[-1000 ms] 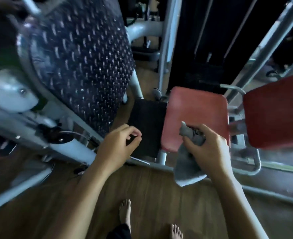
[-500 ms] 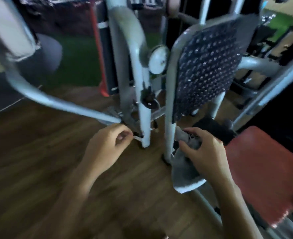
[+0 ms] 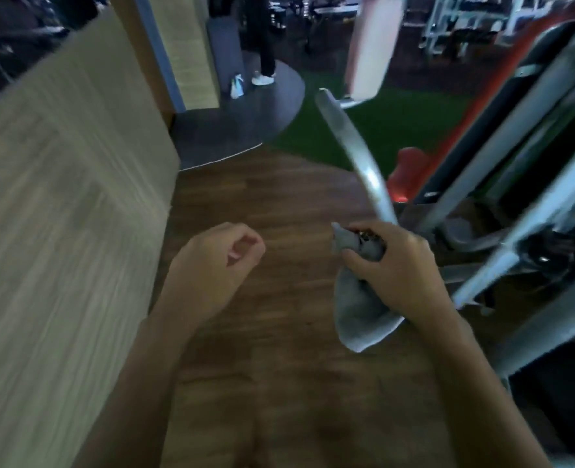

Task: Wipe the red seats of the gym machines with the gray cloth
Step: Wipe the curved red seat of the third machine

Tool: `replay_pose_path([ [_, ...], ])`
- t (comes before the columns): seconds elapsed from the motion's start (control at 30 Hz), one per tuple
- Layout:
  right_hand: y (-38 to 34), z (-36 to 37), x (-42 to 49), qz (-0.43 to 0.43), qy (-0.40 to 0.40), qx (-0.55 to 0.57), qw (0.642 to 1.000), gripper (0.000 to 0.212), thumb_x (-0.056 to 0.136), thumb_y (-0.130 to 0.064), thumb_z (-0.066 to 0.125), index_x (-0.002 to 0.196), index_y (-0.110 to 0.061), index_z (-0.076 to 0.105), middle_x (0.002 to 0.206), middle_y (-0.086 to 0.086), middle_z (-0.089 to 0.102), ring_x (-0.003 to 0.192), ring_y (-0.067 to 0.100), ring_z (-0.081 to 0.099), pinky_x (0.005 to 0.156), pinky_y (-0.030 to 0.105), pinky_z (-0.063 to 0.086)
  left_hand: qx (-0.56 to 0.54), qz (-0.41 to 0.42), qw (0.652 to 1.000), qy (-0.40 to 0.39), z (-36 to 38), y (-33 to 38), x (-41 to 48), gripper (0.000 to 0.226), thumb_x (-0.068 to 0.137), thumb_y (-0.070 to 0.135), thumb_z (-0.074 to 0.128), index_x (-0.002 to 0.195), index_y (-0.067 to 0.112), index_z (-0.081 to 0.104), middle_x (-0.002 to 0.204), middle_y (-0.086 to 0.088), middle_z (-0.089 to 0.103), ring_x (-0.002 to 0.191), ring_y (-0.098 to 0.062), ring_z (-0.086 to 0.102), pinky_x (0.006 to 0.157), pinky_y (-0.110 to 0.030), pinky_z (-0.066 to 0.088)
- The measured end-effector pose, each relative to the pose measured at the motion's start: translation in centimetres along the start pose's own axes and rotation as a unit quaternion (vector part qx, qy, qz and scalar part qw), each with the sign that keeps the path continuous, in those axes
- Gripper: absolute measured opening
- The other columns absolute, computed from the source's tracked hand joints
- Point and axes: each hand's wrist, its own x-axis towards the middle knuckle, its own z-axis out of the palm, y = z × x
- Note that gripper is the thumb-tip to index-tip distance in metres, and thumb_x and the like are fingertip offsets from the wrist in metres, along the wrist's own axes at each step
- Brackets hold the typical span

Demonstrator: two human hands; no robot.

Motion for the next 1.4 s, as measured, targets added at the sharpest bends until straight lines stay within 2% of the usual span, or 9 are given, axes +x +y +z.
replay_pose_path([
  [0.23,-7.5,8.8,8.1,-0.028,-0.028,-0.019,0.999,0.022,0.087,-0.04,0.068,0.109,-0.036,0.066,0.09,-0.022,0.065,0.083,-0.008,0.058,0.071,0.012,0.046,0.001,-0.019,1.0,-0.002,-7.0,-9.9,5.2,0.023,0.094,0.046,0.054,0.101,0.03,0.07,0.094,0.019,0.067,0.087,0.003,0.063,0.083,-0.038,0.056],
  [0.37,-8.0,12.0,14.0,-0.02,-0.022,-0.021,0.999,0.021,0.086,-0.039,0.069,0.107,-0.038,0.067,0.089,-0.021,0.067,0.083,-0.005,0.061,0.072,0.02,0.053,-0.008,-0.013,1.0,-0.016,-7.4,-14.1,11.0,0.02,0.094,0.045,0.056,0.099,0.032,0.07,0.095,0.018,0.068,0.087,0.0,0.064,0.082,-0.042,0.057],
  [0.5,-7.2,14.4,21.9,0.0,0.005,-0.013,1.0,0.024,0.086,-0.04,0.07,0.11,-0.035,0.068,0.094,-0.017,0.069,0.087,-0.001,0.064,0.076,0.025,0.055,-0.006,0.002,1.0,-0.028,-7.4,-17.6,19.4,0.016,0.097,0.042,0.058,0.1,0.032,0.07,0.096,0.018,0.067,0.087,0.0,0.064,0.082,-0.043,0.057],
  [0.6,-6.9,15.8,28.7,0.002,0.004,-0.012,1.0,0.026,0.086,-0.042,0.07,0.111,-0.035,0.068,0.098,-0.018,0.069,0.09,0.0,0.064,0.077,0.024,0.054,-0.001,0.004,1.0,-0.03,-7.6,-19.8,26.2,0.018,0.097,0.044,0.057,0.101,0.033,0.07,0.097,0.019,0.067,0.088,0.0,0.064,0.082,-0.043,0.057],
  [0.77,-7.0,18.5,40.6,0.003,0.003,-0.016,1.0,0.026,0.086,-0.041,0.07,0.112,-0.037,0.068,0.097,-0.021,0.068,0.088,-0.001,0.062,0.076,0.026,0.054,-0.014,-0.006,1.0,-0.009,-8.5,-23.8,37.5,0.037,0.087,0.062,0.044,0.099,0.036,0.068,0.095,0.021,0.067,0.086,0.003,0.064,0.081,-0.042,0.057],
  [0.97,-6.2,24.1,52.8,0.012,0.018,-0.012,1.0,0.028,0.089,-0.041,0.069,0.117,-0.04,0.064,0.108,-0.022,0.066,0.097,-0.001,0.062,0.08,0.03,0.057,-0.007,0.013,1.0,-0.014,-8.6,-30.2,50.6,0.032,0.094,0.054,0.046,0.101,0.033,0.068,0.095,0.018,0.067,0.086,0.002,0.063,0.081,-0.041,0.057],
  [1.1,-5.5,28.2,60.2,0.054,0.079,-0.008,0.995,0.029,0.088,-0.038,0.071,0.116,-0.039,0.065,0.109,-0.022,0.066,0.097,-0.001,0.061,0.079,0.029,0.057,-0.014,0.043,0.998,-0.046,-7.8,-34.6,60.2,0.021,0.096,0.045,0.053,0.1,0.032,0.069,0.094,0.016,0.066,0.085,0.0,0.062,0.082,-0.041,0.056],
  [1.2,-5.4,30.6,65.1,0.12,0.14,-0.009,0.983,0.029,0.088,-0.038,0.07,0.116,-0.04,0.064,0.107,-0.022,0.065,0.095,-0.002,0.061,0.078,0.028,0.057,-0.028,0.087,0.993,-0.078,-7.3,-36.4,67.8,0.023,0.093,0.047,0.051,0.097,0.031,0.068,0.091,0.014,0.067,0.084,-0.005,0.064,0.078,-0.041,0.055],
  [1.4,-4.7,31.2,72.0,0.213,0.234,-0.017,0.948,0.028,0.087,-0.035,0.071,0.115,-0.035,0.066,0.104,-0.019,0.066,0.093,-0.001,0.062,0.075,0.02,0.054,-0.069,0.18,0.974,-0.123,-5.6,-36.2,80.3,0.019,0.096,0.04,0.056,0.1,0.028,0.07,0.094,0.015,0.07,0.086,-0.004,0.065,0.079,-0.037,0.055],
])
